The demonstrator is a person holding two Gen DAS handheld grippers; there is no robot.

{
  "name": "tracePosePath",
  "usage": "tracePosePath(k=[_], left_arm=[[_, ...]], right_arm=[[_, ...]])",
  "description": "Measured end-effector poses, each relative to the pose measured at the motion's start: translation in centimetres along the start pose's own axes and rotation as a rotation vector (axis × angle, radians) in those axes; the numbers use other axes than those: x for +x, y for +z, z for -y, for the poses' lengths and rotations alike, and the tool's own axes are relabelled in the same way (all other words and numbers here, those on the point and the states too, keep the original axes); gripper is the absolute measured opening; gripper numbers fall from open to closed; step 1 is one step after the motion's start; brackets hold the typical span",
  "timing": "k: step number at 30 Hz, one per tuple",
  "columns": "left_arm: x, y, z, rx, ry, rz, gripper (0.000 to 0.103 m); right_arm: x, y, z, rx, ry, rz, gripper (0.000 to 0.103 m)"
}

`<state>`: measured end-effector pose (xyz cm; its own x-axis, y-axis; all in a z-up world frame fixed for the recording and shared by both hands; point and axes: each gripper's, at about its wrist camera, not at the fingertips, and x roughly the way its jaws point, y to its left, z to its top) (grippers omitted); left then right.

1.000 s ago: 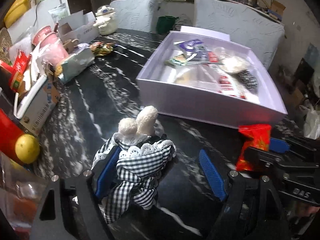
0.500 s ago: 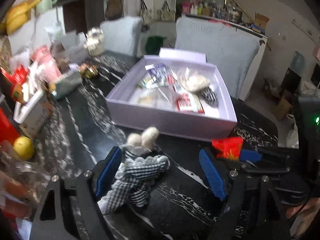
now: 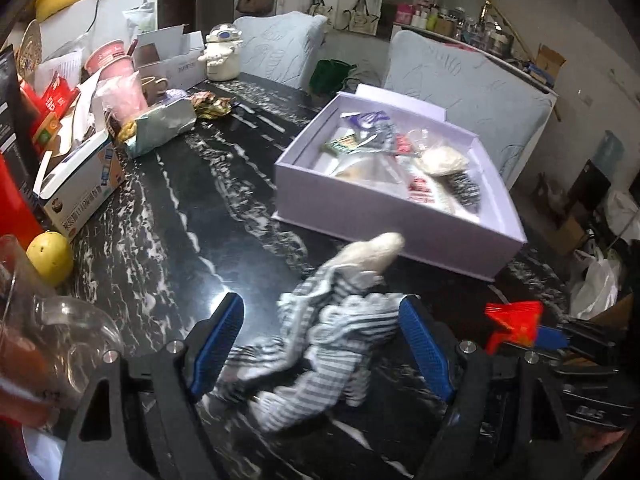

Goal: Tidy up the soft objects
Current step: 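Grasp the red candy packet with the right tool while the left grasps the gingham fabric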

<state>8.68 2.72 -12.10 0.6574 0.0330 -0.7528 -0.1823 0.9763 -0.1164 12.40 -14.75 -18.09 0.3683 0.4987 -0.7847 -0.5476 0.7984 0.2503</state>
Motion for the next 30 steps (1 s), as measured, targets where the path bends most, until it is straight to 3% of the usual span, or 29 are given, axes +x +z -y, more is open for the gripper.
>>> tracePosePath(k=[6, 16, 19, 21, 24, 30], left_arm=[[1.3, -0.3, -0.5, -0.004, -0.06, -0.023, 0.08], [2.1, -0.7, 0.2, 0.035, -0.099, -0.061, 0.08], [2.1, -0.9, 0.6, 0.036, -0.09, -0.079, 0.08], [1.9, -1.0, 1.0, 0.029, -0.081, -0.083, 0.074], [1.4, -1.3, 1.5, 0.013, -0.096, -0.082, 0.071], [1.9, -1.9, 2.8, 0.072, 0.007, -0.107, 0.067]], right_arm=[[0.2, -0.3, -1.0, -0.023, -0.035, 0.004, 0.04], [1.0, -0.6, -1.2, 0.027, -0.04, 0.024, 0.067], [1.0, -0.6, -1.2, 0.041, -0.049, 0.033, 0.067], [1.0, -0.6, -1.3, 0.046, -0.074, 0.039, 0.065], [0.9, -0.7, -1.4, 0.035, -0.103, 0.047, 0.052], [0.5, -1.0, -1.1, 0.007, -0.093, 0.043, 0.046]])
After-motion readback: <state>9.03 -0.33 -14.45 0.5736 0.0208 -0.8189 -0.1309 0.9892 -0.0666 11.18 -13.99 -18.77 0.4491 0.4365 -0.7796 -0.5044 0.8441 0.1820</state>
